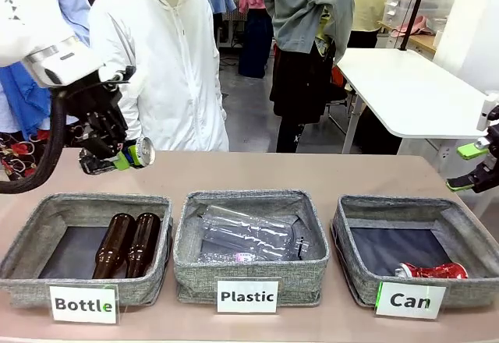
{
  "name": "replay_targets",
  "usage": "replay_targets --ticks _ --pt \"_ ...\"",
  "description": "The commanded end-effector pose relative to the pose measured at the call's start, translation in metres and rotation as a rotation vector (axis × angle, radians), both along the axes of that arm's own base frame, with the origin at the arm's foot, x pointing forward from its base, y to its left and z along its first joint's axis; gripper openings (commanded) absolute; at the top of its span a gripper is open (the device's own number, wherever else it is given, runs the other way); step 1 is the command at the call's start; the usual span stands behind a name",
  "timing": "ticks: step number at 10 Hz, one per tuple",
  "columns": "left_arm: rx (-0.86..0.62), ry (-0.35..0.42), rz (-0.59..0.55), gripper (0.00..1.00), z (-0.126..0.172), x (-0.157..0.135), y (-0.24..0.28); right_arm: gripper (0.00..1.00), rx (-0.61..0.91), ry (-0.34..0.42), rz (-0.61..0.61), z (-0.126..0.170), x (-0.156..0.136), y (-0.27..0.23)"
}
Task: Sort the can waste into the basket.
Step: Pick up the can waste from the table and place it in the right Fabric basket.
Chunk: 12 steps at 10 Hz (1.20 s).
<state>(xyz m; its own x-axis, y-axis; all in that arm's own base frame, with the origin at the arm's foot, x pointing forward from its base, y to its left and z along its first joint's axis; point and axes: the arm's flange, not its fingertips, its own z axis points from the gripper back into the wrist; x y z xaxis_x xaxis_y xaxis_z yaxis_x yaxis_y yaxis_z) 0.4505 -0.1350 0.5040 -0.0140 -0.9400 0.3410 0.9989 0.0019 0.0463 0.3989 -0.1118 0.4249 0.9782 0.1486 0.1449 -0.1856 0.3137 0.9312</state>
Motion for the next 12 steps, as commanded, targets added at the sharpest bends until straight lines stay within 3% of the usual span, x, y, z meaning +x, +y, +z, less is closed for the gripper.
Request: replay_targets --ticks 1,2,3,4,5,6,7,8,10,11,12 --pt "0.025 0.004 0.008 0.0 0.005 0.027 -0.009 1.0 -0.007 -0.023 -0.001 -0.001 -0.002 0.0" --pt "0.0 0.0 0.0 0.39 0.0 0.0 0.0 1.0 -0.007 -0.023 -0.001 -0.001 -0.002 0.0" --pt "-0.148 -0.055 -0.202 0.39 -0.011 -0.002 -0.03 1.0 -0.007 -0.023 -0.001 -0.001 -0.002 0.0" --pt "-0.131 -0.052 -0.15 0.39 -0.015 -0.003 -0.083 1.0 -0.007 -0.023 -0.001 -0.001 -0.002 0.0" --pt "-0.146 -0.12 -0.216 0.39 -0.01 0.0 -0.133 1.0 0.0 0.0 0.0 0.0 0.0 0.0" --pt "-0.166 -0.184 -0.33 0.39 0.002 0.014 -0.194 1.0 -0.093 -0.036 -0.004 0.028 -0.015 -0.017" --pt "-0.17 -0.185 -0.374 0.39 0.011 0.03 -0.259 1.0 -0.204 -0.022 -0.019 0.042 -0.026 -0.034" --pt "-0.21 -0.13 -0.425 0.39 0.017 0.037 -0.331 1.0 -0.272 0.002 -0.095 0.05 -0.04 -0.061" --pt "-0.197 -0.057 -0.468 0.39 0.018 0.032 -0.434 1.0 -0.261 -0.03 -0.242 0.06 -0.073 -0.117" --pt "-0.169 -0.077 -0.557 0.39 0.018 0.025 -0.475 1.0 -0.269 -0.048 -0.306 0.061 -0.087 -0.138" --pt "-0.168 -0.042 -0.659 0.39 0.014 0.016 -0.519 1.0 -0.292 -0.052 -0.365 0.056 -0.1 -0.156"
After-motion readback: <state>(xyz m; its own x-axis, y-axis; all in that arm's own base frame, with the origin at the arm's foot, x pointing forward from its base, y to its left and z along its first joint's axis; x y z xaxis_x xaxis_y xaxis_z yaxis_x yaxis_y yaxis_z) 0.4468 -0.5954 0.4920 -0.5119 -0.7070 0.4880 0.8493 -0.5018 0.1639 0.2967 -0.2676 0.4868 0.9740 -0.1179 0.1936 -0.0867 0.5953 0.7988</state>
